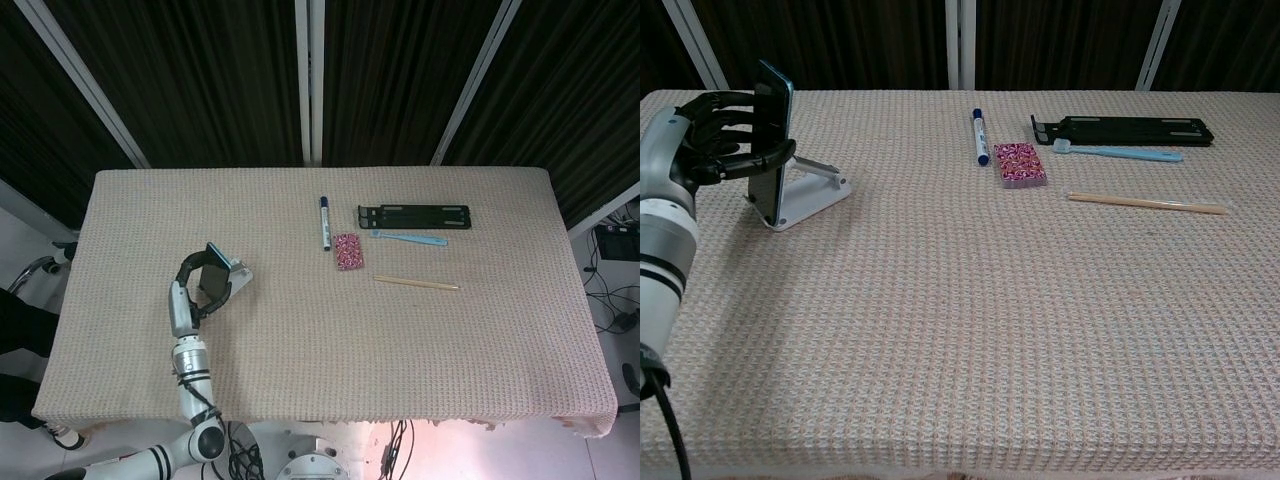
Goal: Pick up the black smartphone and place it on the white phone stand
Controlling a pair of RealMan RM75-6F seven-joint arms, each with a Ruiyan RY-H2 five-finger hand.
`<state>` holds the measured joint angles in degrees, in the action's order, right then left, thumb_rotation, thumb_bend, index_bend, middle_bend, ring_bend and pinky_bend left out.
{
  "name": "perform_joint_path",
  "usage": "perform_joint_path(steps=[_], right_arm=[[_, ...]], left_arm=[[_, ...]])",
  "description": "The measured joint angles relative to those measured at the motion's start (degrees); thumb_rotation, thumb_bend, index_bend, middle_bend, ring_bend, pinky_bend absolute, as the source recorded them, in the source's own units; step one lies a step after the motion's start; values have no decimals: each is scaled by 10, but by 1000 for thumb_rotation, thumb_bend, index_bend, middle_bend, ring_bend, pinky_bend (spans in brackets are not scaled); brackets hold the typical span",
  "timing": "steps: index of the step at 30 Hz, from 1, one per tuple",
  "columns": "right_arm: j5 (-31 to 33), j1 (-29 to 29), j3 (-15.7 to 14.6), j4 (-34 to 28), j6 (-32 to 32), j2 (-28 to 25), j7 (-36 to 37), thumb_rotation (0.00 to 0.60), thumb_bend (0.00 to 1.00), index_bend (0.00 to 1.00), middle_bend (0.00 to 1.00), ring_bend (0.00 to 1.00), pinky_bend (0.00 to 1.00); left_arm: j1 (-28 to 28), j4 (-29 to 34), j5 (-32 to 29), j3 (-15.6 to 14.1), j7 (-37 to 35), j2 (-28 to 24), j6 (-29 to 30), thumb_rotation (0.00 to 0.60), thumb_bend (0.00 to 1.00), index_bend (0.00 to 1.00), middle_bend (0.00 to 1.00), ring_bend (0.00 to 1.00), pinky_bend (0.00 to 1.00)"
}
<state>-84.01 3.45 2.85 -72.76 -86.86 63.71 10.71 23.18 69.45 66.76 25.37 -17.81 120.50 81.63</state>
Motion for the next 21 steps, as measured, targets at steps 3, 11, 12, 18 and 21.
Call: perform_joint_path(steps=[3, 11, 12, 18, 21], right_arm=[[0, 0, 0, 0, 0, 0, 0, 600, 312, 0, 0, 0, 0], [1, 1, 0, 0, -1, 0, 0, 600, 312, 0, 0, 0, 0], [1, 1, 0, 0, -1, 0, 0, 600, 313, 0, 0, 0, 0], [1, 1, 1, 0, -1, 1, -1, 600, 312, 0, 0, 0, 0], [0, 0, 1, -1, -2, 1, -3, 600, 313, 0, 0, 0, 0]], left_arm=[[0, -1, 2, -4, 0, -1, -3, 600, 337, 209, 214, 150, 160], [-1, 2, 8, -9, -2, -5, -6, 600, 337, 105, 62, 115, 160], [-1, 2, 9, -9, -2, -5, -5, 600, 336, 101, 53, 112, 160], [-4, 8, 21, -15, -4, -11, 3, 600, 336, 82, 10, 94, 160], [-8, 19, 33, -23, -3, -20, 10, 600, 331, 68, 0, 74, 159]])
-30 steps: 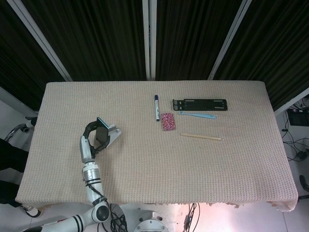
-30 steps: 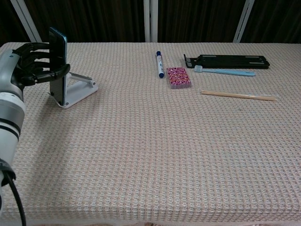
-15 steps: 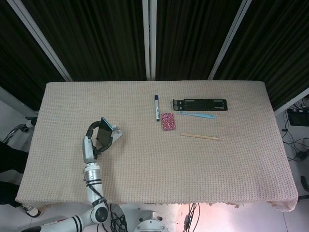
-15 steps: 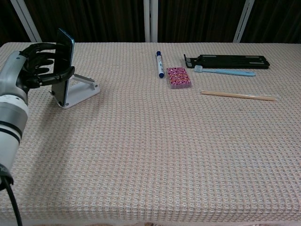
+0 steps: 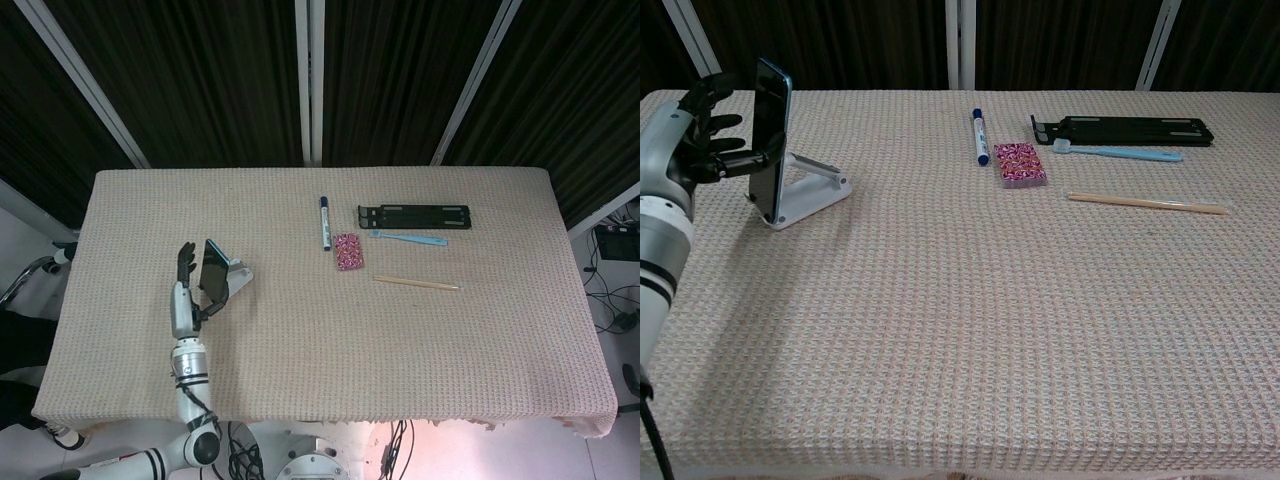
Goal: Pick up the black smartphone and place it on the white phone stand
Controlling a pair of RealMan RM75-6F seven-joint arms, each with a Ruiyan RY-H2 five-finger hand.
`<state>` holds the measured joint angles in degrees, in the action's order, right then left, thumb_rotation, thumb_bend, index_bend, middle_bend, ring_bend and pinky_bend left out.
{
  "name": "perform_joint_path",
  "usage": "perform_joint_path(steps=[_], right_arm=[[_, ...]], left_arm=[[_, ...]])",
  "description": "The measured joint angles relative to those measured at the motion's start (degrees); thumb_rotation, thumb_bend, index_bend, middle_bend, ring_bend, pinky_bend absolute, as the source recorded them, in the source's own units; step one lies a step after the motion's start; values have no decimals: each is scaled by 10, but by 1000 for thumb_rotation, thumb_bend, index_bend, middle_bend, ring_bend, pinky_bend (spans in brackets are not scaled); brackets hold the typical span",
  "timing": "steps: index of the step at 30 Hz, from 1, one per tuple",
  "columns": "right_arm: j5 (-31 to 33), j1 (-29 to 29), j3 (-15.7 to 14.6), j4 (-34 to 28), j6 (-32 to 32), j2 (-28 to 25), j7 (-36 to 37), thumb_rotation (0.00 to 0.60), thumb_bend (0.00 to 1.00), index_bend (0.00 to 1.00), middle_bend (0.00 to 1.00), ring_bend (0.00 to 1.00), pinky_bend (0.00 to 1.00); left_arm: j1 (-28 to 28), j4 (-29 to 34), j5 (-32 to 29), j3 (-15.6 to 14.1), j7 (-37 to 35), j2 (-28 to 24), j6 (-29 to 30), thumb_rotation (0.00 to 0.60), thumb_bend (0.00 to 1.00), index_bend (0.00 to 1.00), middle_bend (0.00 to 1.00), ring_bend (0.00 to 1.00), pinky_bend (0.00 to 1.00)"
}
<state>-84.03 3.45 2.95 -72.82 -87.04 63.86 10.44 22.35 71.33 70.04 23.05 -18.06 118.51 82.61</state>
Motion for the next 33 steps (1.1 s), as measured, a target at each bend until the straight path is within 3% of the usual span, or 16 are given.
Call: perform_joint_path(steps=[9, 15, 20, 21, 23, 25, 26, 28, 33], right_arm=[[0, -1, 2, -2, -2, -1, -3, 600, 313, 0, 0, 0, 0], [1, -1, 2, -1, -1, -2, -3, 600, 313, 0, 0, 0, 0], [-7, -3, 0, -3, -2, 0, -6, 600, 300, 0, 0, 0, 0], [-11, -4, -1, -3, -4, 1, -6, 600, 295, 0, 0, 0, 0], [-20, -5, -2, -2, -10, 4, -5, 600, 282, 0, 0, 0, 0], [-30, -5, -4, 0, -20, 8, -3, 600, 276, 0, 0, 0, 0], [-33, -5, -5, 1, -25, 9, -1, 600, 274, 0, 0, 0, 0], [-38, -3, -5, 4, -36, 14, 1, 600, 272, 0, 0, 0, 0], [-36, 1, -3, 11, -45, 22, 5, 600, 272, 0, 0, 0, 0]], left_arm=[[-30, 64, 59, -51, 11, -70, 29, 600, 232, 50, 0, 31, 157], [-61, 116, 102, -86, 24, -184, 49, 600, 207, 51, 0, 30, 162], [-86, 151, 135, -122, 41, -322, 48, 595, 171, 55, 64, 32, 168], [-90, 156, 139, -130, 49, -350, 44, 553, 161, 57, 69, 33, 168], [-99, 167, 144, -148, 84, -413, 34, 360, 135, 60, 59, 32, 167], [-109, 176, 147, -162, 135, -461, 29, 109, 120, 63, 56, 33, 165], [-115, 179, 147, -169, 160, -475, 28, 57, 119, 63, 57, 33, 164], [-131, 186, 149, -185, 217, -506, 31, 5, 117, 68, 55, 32, 164], [-180, 180, 153, -209, 277, -549, 70, 0, 119, 73, 41, 32, 163]])
